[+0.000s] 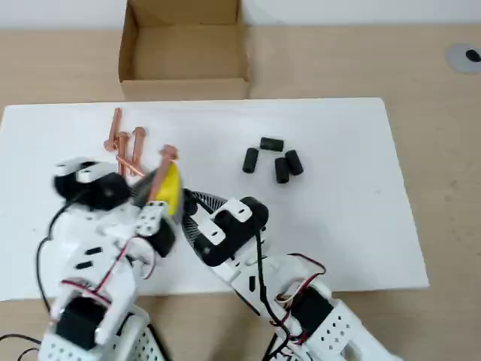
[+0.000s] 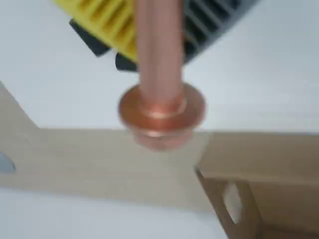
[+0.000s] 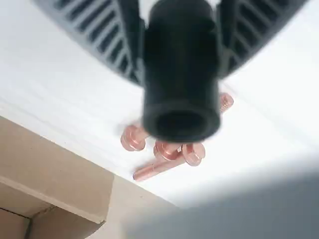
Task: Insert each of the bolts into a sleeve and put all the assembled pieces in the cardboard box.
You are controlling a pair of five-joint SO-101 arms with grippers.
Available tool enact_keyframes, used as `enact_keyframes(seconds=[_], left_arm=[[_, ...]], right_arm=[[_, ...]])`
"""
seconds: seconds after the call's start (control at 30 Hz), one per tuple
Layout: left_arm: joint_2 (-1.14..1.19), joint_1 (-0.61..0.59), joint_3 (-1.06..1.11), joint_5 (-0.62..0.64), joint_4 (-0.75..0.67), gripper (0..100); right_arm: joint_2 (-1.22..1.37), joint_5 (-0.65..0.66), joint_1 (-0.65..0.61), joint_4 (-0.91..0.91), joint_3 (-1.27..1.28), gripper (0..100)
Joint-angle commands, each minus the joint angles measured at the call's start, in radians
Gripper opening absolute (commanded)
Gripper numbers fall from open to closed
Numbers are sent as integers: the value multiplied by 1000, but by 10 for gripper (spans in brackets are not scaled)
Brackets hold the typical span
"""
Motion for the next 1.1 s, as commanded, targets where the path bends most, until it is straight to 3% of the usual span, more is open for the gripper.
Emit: enact_keyframes(seconds=[0.0, 0.17, 0.37, 0.63, 0.83, 1.07], left_arm=[[-7, -55, -147, -48, 9, 6], [-7, -141, -198, -89, 95, 6], [-5, -150, -32, -66, 218, 6], [-5, -262, 110, -11, 290, 7], [-4, -253, 222, -11, 293, 11], [-4, -101, 282, -11, 353, 67]], right_arm=[[-15, 8, 16, -18, -1, 10], [-15, 23, 18, -18, 1, 10], [-15, 25, 18, -20, 1, 10], [-16, 25, 19, -26, 1, 10], [-16, 25, 45, -130, 1, 10], [-15, 21, 62, -183, 1, 10]])
